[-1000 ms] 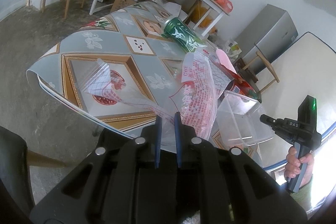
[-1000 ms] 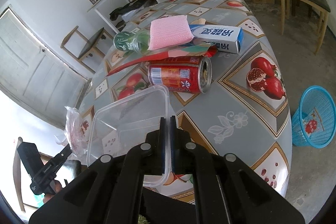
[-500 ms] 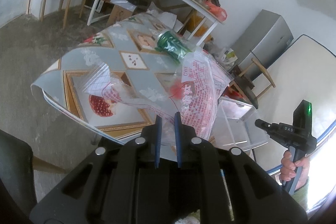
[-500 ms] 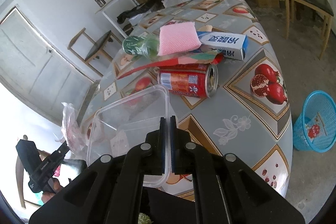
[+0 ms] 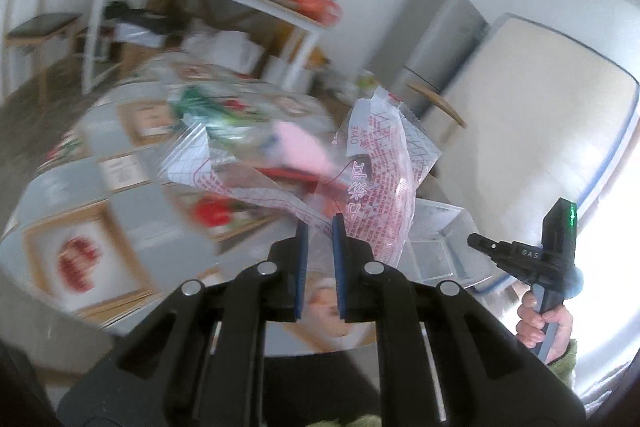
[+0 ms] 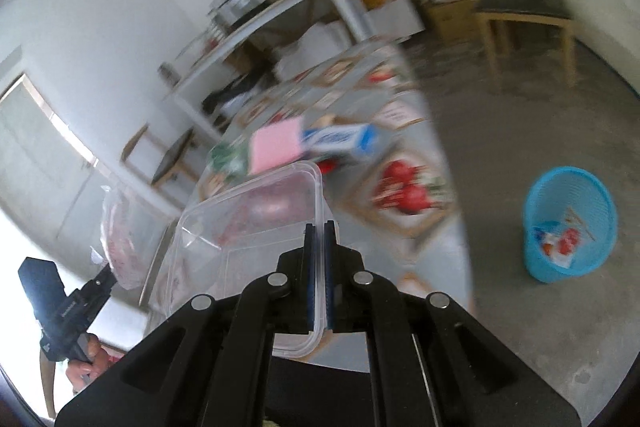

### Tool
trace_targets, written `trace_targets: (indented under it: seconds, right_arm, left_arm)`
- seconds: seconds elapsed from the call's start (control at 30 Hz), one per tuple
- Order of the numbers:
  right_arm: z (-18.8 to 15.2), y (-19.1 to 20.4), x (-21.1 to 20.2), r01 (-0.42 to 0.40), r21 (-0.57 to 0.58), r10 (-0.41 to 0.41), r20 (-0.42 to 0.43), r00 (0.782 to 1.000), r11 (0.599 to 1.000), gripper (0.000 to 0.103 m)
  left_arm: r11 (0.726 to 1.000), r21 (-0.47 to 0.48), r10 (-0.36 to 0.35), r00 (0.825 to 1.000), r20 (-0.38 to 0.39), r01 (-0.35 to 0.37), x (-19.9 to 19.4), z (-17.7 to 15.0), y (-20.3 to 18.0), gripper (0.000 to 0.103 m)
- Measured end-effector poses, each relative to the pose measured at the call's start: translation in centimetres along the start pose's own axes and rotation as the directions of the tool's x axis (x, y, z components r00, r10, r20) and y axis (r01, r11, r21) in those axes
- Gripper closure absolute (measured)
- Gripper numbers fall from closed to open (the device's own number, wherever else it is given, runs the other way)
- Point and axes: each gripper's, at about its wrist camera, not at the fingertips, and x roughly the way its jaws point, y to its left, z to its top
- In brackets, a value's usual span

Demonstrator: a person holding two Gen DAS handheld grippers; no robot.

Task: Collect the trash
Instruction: 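Carry the bag and container over the wastebasket and open both grippers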

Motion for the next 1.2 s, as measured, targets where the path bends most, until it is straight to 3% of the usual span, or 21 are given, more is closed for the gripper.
trace_targets:
  seconds: [0.2,0.33,0.47,0.6,0.77,0.87,1.0,1.07,1.13,1.2]
  right_arm:
    - [0.0,-8.3,-5.8,0.147,0.152,-0.165,0.111,0.980,0.977,0.099]
    - [-1.1,-14.5,-8.4,0.261,0.265,-0.303,0.133,0.944,0.928,0.099]
    - [-2.5,-20.8,-9.4,0.350,0.375,-0.415,0.106,0.904,0.858,0.099]
    - [-3.6,-26.5,-8.9,0.410,0.457,-0.481,0.046,0.875,0.789,0.099]
    - [-4.0,-32.2,-6.8,0.487,0.507,-0.551,-0.029,0.834,0.711,0.099]
    - [-3.9,-34.1,-6.0,0.522,0.519,-0.588,-0.045,0.807,0.677,0.099]
    - [-3.6,-36.0,-5.9,0.529,0.546,-0.607,-0.045,0.793,0.650,0.099]
    - [-3.5,-36.9,-6.1,0.530,0.559,-0.616,-0.044,0.787,0.637,0.099]
    - [-3.2,-37.6,-5.8,0.531,0.570,-0.622,-0.044,0.782,0.627,0.099]
    - [-3.1,-38.0,-5.9,0.528,0.582,-0.624,-0.044,0.780,0.618,0.099]
  left_arm:
    - [0.982,0.115,-0.136,0.982,-0.132,0.151,7.4,1.7,-7.7,0.093]
    - [0.954,0.172,-0.200,0.948,-0.246,0.246,13.0,2.1,-13.2,0.093]
    - [0.932,0.198,-0.209,0.898,-0.388,0.303,20.2,1.1,-18.4,0.093]
    - [0.923,0.227,-0.157,0.841,-0.518,0.311,27.7,-1.2,-22.7,0.093]
    - [0.917,0.287,-0.047,0.787,-0.616,0.279,36.5,-4.2,-26.3,0.093]
    - [0.925,0.294,0.022,0.740,-0.672,0.240,41.8,-6.4,-27.6,0.093]
    - [0.930,0.309,0.093,0.686,-0.722,0.199,48.2,-8.9,-28.4,0.093]
    - [0.930,0.316,0.114,0.666,-0.737,0.190,50.6,-10.1,-29.0,0.092]
    - [0.933,0.314,0.123,0.664,-0.737,0.176,53.0,-11.0,-29.2,0.092]
    - [0.935,0.319,0.146,0.652,-0.744,0.155,54.1,-12.2,-29.1,0.079]
